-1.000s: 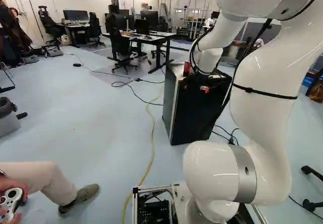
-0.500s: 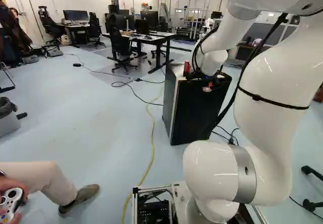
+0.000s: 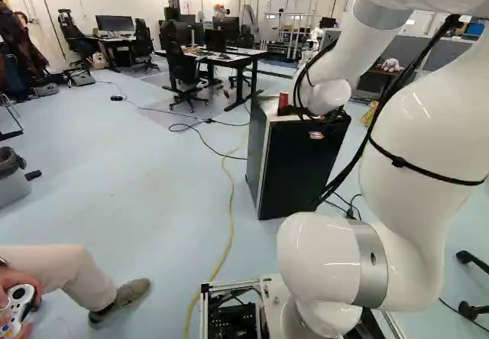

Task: Grab a drink from the fridge

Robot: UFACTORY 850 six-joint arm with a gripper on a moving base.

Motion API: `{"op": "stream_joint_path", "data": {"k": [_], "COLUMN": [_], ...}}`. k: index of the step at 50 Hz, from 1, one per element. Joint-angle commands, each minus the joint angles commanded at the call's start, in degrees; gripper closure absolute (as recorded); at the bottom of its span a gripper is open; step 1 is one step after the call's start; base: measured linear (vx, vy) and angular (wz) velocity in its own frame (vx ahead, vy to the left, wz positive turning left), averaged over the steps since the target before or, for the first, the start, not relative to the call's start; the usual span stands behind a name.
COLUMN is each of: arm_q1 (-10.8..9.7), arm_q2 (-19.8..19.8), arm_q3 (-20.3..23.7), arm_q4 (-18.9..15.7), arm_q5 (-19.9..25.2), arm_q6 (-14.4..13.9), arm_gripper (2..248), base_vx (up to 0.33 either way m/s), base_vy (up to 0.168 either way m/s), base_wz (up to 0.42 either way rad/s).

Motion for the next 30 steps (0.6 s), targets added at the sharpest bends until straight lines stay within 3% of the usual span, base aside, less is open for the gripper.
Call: {"op": "stream_joint_path", "data": {"k": [30], "arm_q1": [0.1], "arm_q2": [-0.2], "arm_q3": [-0.2], "arm_q4": [-6.4], "arm_q5": [14.4], "arm_q6": [0.0], "arm_gripper": [3], "base_vx": [0.000], "base_vy": [0.000], "base_wz": [0.000]}}
